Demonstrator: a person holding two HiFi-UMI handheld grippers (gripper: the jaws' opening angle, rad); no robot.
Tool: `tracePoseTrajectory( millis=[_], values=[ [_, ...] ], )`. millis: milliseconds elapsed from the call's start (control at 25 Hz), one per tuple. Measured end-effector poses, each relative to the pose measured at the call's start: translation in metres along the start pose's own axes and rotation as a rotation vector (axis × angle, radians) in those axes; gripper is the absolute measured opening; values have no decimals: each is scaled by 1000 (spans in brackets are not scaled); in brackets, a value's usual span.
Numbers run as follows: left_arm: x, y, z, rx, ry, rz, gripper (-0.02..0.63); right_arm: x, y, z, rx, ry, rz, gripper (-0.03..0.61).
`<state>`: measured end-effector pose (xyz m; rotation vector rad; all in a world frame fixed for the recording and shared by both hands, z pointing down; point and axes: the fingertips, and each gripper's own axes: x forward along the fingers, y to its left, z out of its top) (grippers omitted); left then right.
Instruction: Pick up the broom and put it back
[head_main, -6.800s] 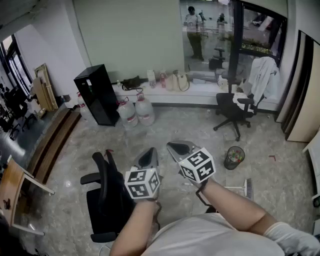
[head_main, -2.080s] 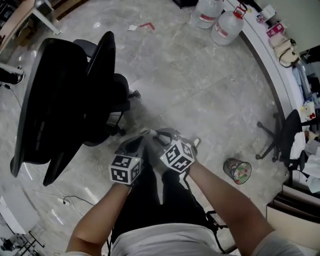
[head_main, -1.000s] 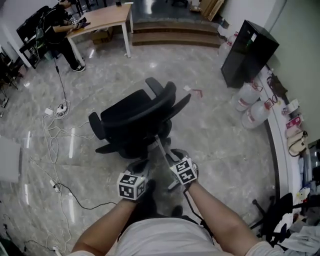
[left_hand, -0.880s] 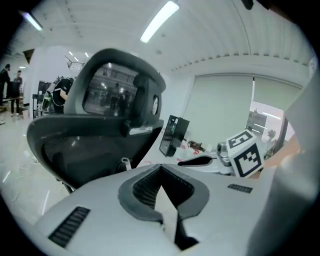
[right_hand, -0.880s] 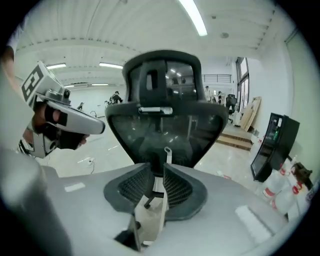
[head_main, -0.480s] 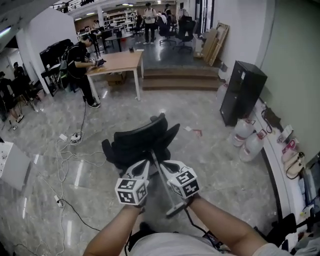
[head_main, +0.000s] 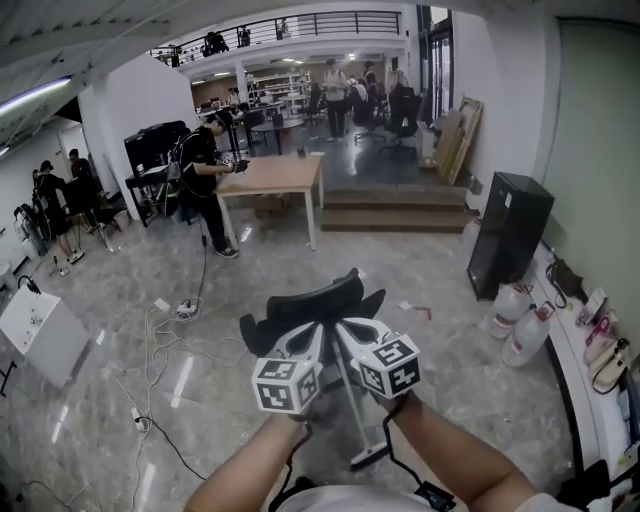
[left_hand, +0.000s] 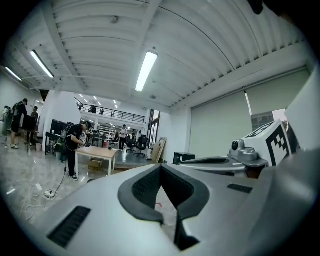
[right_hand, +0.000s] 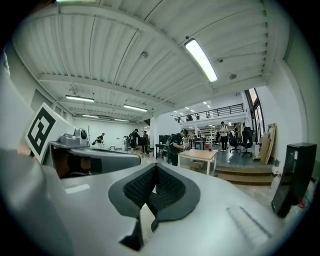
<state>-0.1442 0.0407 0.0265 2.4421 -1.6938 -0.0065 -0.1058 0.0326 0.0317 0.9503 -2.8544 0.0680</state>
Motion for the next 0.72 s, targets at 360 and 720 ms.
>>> tracePoseTrajectory(
  millis=[360,720],
  values=[
    [-18,-7,-2,-4,-6,4,5,-12,22,3,-1,-13,-14,5],
    [-14,-24,7,-1,-7,-5,5,-30,10,14,3,-18,-41,5]
  ],
)
